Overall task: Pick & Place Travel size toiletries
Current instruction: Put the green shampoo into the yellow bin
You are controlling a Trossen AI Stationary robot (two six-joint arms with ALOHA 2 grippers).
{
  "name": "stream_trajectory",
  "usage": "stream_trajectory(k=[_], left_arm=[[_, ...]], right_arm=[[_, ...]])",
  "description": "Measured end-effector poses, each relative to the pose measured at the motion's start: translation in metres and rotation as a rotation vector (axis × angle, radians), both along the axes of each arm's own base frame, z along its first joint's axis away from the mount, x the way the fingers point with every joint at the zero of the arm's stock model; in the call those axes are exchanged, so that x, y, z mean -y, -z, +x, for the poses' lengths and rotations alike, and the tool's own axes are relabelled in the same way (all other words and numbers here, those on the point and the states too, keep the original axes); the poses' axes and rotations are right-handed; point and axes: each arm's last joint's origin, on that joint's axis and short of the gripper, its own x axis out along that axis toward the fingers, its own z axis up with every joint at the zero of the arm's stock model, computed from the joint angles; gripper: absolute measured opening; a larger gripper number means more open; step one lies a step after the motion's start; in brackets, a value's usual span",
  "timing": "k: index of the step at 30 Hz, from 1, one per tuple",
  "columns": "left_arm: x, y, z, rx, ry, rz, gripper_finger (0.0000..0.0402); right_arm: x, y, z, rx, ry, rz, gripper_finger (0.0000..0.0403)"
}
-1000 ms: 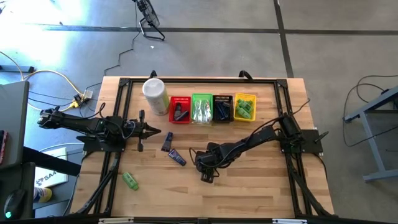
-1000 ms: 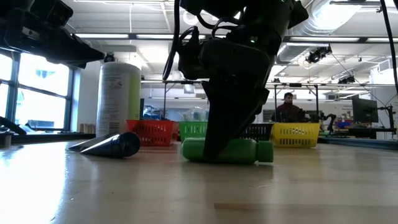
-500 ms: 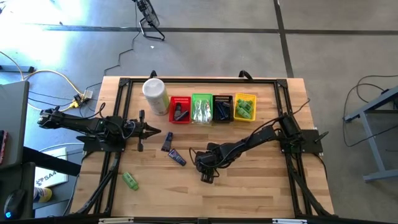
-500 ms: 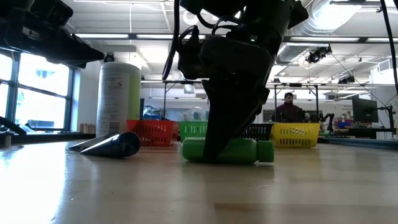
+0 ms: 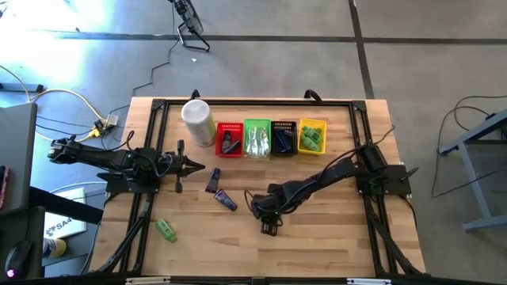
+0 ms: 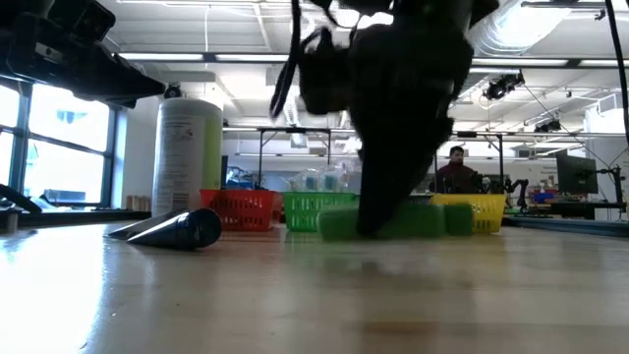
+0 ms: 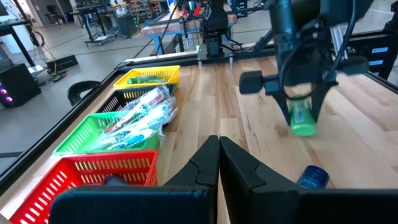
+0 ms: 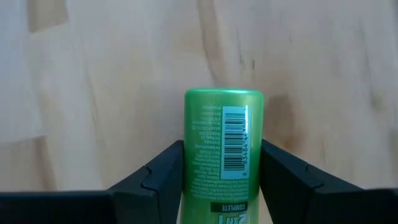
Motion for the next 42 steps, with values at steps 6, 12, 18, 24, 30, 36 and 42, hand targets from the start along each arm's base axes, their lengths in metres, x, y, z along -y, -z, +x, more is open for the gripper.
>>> stream_trajectory(k=[6, 12, 18, 24, 30, 36, 42], left_arm=[[0.0, 0.001, 0.0, -0.007, 0.0, 0.001, 0.0008], [0.0, 0.001, 0.0, -0.007, 0.0, 0.001, 0.0008], [0.0, 0.001, 0.0, -0.007, 0.0, 0.001, 0.0008], [0.0, 0.001, 0.0, -0.008, 0.0, 0.001, 0.0008], [0.0, 0.001, 0.0, -0.008, 0.001, 0.001, 0.0008], [0.0, 0.001, 0.0, -0.008, 0.001, 0.001, 0.0008], [0.0, 0.001, 0.0, -0.008, 0.001, 0.001, 0.0008]], right_arm=[[0.007, -0.02, -0.006, 0.005, 0.021, 0.003, 0.0172], [0.016, -0.05, -0.018, 0.019, 0.045, -0.028, 0.0167], [0.029, -0.081, -0.033, 0.048, 0.108, -0.092, 0.017], [0.049, -0.115, -0.052, 0.09, 0.175, -0.149, 0.0171], [0.069, -0.143, -0.074, 0.111, 0.236, -0.198, 0.0171], [0.092, -0.16, -0.09, 0.113, 0.301, -0.26, 0.0171], [0.122, -0.169, -0.101, 0.084, 0.372, -0.327, 0.0171]])
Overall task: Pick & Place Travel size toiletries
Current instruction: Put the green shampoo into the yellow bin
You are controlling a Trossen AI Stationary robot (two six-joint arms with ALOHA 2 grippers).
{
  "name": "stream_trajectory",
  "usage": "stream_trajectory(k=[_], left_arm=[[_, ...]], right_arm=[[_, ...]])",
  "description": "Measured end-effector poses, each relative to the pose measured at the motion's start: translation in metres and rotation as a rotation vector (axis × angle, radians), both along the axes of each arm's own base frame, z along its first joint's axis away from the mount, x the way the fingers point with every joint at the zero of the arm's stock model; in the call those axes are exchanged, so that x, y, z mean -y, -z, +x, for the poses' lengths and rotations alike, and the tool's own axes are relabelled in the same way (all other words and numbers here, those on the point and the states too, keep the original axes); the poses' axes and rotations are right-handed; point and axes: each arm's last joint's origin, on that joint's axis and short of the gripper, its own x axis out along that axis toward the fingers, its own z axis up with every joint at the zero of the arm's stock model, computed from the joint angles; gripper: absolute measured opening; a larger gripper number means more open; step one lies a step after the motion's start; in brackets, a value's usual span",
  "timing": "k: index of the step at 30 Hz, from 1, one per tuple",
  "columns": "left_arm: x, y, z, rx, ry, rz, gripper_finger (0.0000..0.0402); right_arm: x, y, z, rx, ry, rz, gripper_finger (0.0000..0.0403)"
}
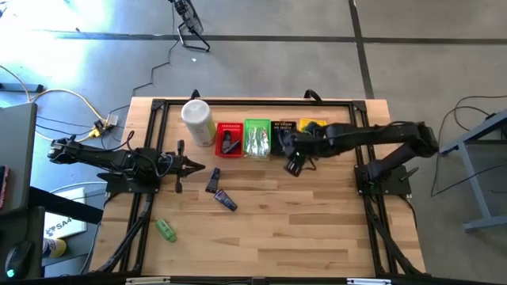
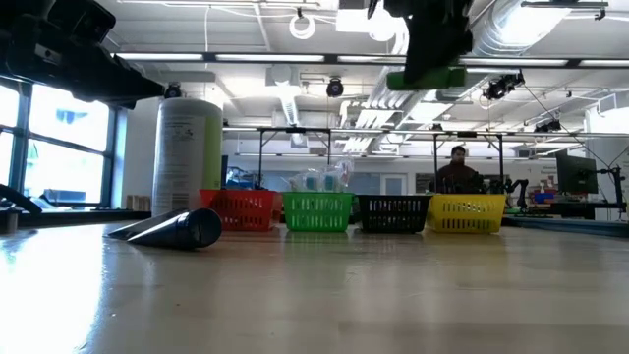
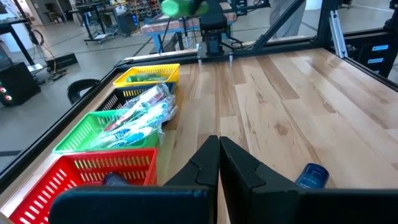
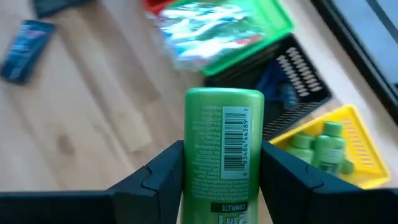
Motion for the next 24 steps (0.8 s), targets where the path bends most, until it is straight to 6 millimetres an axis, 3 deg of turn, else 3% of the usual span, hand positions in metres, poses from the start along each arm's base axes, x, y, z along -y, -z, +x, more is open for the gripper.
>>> stream_trajectory(k=[8, 16, 20, 24], left_arm=[[0.0, 0.0, 0.0, 0.0, 0.0, -0.002, 0.0008], [0.0, 0.0, 0.0, 0.0, -0.003, -0.03, 0.0008], [0.0, 0.0, 0.0, 0.0, -0.003, -0.033, 0.0008], [0.0, 0.0, 0.0, 0.0, -0.003, -0.033, 0.0008]], right_arm=[[0.043, 0.006, -0.005, -0.063, 0.106, -0.014, 0.0171], [0.079, 0.067, -0.029, -0.234, 0.29, 0.03, 0.0171], [0.098, 0.097, -0.039, -0.211, 0.378, 0.037, 0.0171], [0.116, 0.113, -0.046, -0.147, 0.462, 0.058, 0.0171]])
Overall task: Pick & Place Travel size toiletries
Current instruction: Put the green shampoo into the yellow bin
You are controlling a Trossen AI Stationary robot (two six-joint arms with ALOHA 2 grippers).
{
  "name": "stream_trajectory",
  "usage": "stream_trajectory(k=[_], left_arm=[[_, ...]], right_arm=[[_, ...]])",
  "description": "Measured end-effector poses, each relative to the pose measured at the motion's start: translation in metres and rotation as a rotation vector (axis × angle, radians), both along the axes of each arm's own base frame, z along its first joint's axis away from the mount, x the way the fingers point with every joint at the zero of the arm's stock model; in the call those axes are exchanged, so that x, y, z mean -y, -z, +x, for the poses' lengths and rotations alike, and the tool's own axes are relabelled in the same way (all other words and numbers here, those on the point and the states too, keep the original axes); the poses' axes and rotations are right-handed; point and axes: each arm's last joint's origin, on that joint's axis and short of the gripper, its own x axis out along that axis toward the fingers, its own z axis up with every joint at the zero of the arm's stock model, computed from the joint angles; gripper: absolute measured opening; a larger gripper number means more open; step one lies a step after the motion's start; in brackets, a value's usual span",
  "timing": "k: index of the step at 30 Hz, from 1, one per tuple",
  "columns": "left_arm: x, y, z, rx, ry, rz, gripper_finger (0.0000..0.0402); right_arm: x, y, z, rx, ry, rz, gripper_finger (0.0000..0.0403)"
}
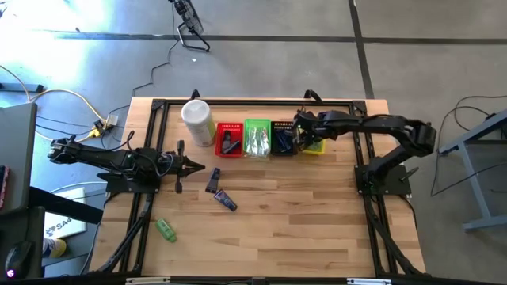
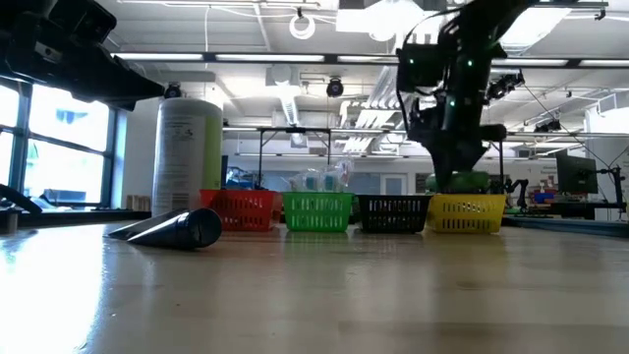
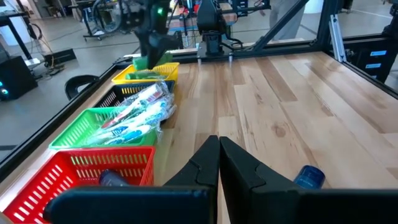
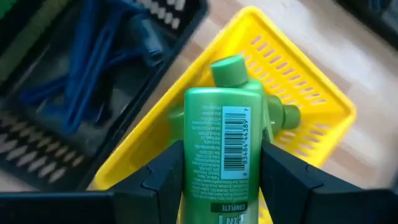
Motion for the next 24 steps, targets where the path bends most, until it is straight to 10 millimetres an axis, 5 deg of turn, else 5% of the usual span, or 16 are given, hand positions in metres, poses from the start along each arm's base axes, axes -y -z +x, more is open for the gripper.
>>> stream_trajectory(k=[8, 19, 24], left_arm=[[0.0, 0.0, 0.0, -0.001, 0.001, 0.014, 0.0008], [0.0, 0.0, 0.0, 0.002, -0.004, 0.016, 0.0008], [0.0, 0.0, 0.0, 0.002, -0.004, 0.016, 0.0008]], right_arm=[[0.014, 0.009, -0.009, 0.035, 0.113, 0.002, 0.0176], [0.015, 0.008, -0.007, 0.043, 0.129, -0.051, 0.026], [0.014, 0.007, -0.007, 0.058, 0.112, -0.02, 0.0262]])
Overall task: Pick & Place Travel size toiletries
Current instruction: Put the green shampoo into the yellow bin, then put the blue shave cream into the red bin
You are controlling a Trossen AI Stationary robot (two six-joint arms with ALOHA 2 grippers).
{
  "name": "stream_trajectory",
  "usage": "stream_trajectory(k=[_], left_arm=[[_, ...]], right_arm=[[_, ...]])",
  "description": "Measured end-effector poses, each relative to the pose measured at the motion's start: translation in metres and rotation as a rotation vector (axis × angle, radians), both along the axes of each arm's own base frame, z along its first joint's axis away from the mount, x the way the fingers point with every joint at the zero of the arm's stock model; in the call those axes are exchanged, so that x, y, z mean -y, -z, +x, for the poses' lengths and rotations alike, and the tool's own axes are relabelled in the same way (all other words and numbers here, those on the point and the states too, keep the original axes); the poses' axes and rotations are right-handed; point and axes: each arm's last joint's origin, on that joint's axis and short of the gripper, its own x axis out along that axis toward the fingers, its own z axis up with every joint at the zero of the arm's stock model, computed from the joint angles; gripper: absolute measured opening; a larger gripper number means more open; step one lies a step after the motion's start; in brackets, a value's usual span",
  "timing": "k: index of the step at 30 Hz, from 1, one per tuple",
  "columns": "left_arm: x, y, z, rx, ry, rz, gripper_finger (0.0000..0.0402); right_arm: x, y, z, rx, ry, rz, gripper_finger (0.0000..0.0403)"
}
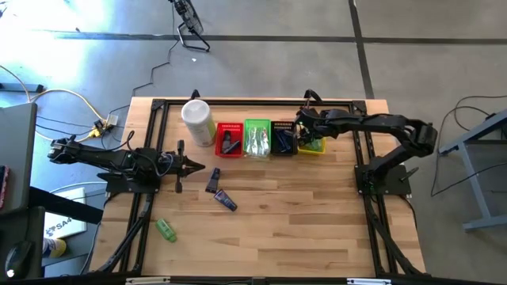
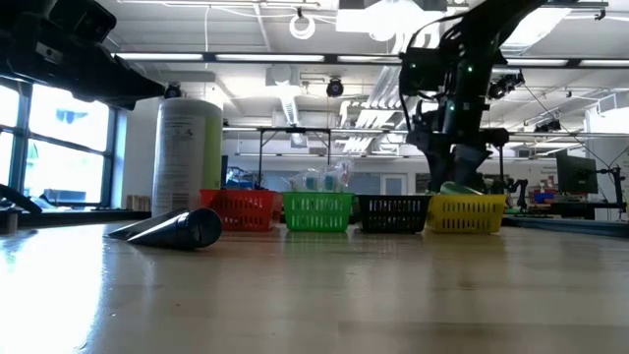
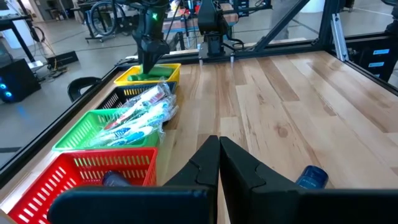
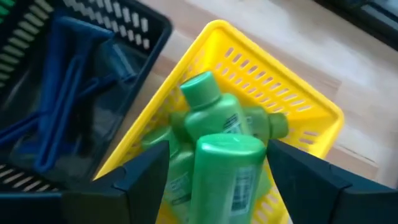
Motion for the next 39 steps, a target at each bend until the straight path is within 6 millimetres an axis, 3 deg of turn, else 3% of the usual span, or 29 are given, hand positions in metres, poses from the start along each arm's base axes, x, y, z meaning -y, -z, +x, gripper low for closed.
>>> stream_trajectory(k=[5, 11, 18, 25, 29, 34, 39], left_arm=[[0.0, 0.0, 0.0, 0.0, 0.0, 0.0, 0.0008], [0.0, 0.0, 0.0, 0.0, 0.0, 0.0, 0.0008], [0.0, 0.0, 0.0, 0.0, 0.0, 0.0, 0.0008], [0.0, 0.0, 0.0, 0.001, 0.001, -0.001, 0.0008], [0.0, 0.0, 0.0, 0.001, 0.001, 0.0, 0.0008], [0.0, 0.0, 0.0, 0.0, 0.003, 0.018, 0.0008], [0.0, 0.0, 0.0, 0.0, 0.003, 0.018, 0.0008]], right_arm=[[-0.003, -0.004, -0.001, 0.003, -0.035, -0.001, 0.023], [-0.009, -0.017, -0.005, -0.027, -0.042, -0.135, 0.0173], [-0.022, -0.037, -0.007, 0.07, -0.083, -0.166, 0.0116], [-0.043, -0.047, -0.002, 0.093, -0.251, -0.212, 0.0054], [-0.051, -0.05, 0.005, 0.111, -0.35, -0.245, 0.0013], [-0.06, -0.049, 0.01, 0.123, -0.432, -0.272, 0.0004], [-0.071, -0.028, 0.013, 0.289, -0.477, -0.308, 0.0003]])
